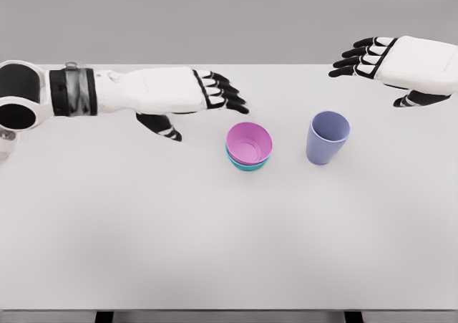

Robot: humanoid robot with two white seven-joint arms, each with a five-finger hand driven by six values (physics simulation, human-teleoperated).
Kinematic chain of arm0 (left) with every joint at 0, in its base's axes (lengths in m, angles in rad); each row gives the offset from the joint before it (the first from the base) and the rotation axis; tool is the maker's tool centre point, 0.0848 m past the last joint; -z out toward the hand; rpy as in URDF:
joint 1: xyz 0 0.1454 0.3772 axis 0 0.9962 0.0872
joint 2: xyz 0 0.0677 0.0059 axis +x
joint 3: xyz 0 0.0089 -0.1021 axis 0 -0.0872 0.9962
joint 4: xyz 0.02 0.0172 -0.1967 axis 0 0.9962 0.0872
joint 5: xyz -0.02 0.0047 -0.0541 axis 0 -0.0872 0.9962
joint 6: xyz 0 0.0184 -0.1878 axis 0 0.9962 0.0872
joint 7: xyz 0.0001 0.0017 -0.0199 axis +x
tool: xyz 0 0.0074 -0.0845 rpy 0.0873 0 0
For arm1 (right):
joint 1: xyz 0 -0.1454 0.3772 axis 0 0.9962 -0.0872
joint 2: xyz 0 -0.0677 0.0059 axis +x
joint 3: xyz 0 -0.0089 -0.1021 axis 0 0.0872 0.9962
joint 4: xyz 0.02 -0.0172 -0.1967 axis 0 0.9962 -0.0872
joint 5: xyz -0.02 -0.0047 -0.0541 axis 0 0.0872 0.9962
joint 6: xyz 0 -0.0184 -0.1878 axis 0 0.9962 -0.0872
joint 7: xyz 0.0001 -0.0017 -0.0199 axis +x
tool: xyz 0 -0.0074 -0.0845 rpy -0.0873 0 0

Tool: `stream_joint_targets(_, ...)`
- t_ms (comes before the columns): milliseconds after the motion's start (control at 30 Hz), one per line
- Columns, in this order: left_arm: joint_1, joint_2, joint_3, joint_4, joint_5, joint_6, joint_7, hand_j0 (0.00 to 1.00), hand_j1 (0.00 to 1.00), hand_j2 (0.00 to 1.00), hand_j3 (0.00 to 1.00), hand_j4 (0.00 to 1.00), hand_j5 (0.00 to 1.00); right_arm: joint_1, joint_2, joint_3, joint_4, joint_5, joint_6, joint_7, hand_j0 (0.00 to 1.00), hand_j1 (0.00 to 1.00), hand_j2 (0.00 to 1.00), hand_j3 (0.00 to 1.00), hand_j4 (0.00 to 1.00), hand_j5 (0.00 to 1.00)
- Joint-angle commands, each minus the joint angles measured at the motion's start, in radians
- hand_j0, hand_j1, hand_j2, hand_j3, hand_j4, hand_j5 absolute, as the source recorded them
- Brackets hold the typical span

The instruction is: Stacking bowl and cup with both arms

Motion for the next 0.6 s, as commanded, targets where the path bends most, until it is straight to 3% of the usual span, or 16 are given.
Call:
stream_joint_targets(0,0.002,0.163,0.096,-0.004,0.189,-0.119,0.000,1.00,1.00,1.00,1.00,1.00,1.00,0.000,-0.001,-0.001,0.000,-0.005,0.003,-0.001,1.00,1.00,1.00,1.00,1.00,1.00)
stream_joint_targets(100,0.095,0.293,0.099,0.042,0.508,-0.119,0.000,1.00,1.00,1.00,1.00,1.00,1.00,0.011,-0.006,0.002,0.000,-0.005,0.003,-0.001,1.00,1.00,1.00,1.00,1.00,1.00)
stream_joint_targets(200,0.198,0.336,0.099,0.129,0.679,-0.119,0.000,1.00,1.00,1.00,1.00,1.00,1.00,0.031,-0.013,-0.002,0.002,-0.005,0.003,-0.001,1.00,1.00,1.00,1.00,1.00,1.00)
stream_joint_targets(300,0.294,0.364,0.099,0.186,0.751,-0.119,0.000,1.00,1.00,1.00,1.00,1.00,1.00,0.054,-0.024,-0.007,0.012,-0.005,0.003,-0.001,1.00,1.00,1.00,1.00,1.00,1.00)
stream_joint_targets(433,0.341,0.361,0.101,0.192,0.754,-0.119,0.000,1.00,1.00,1.00,1.00,1.00,1.00,0.072,-0.038,-0.053,-0.006,-0.005,0.003,-0.001,1.00,1.00,1.00,1.00,1.00,1.00)
stream_joint_targets(567,0.347,0.361,0.111,0.212,0.745,-0.119,0.000,1.00,1.00,1.00,1.00,1.00,1.00,0.060,-0.027,-0.016,0.000,-0.003,0.003,-0.001,1.00,1.00,1.00,1.00,1.00,1.00)
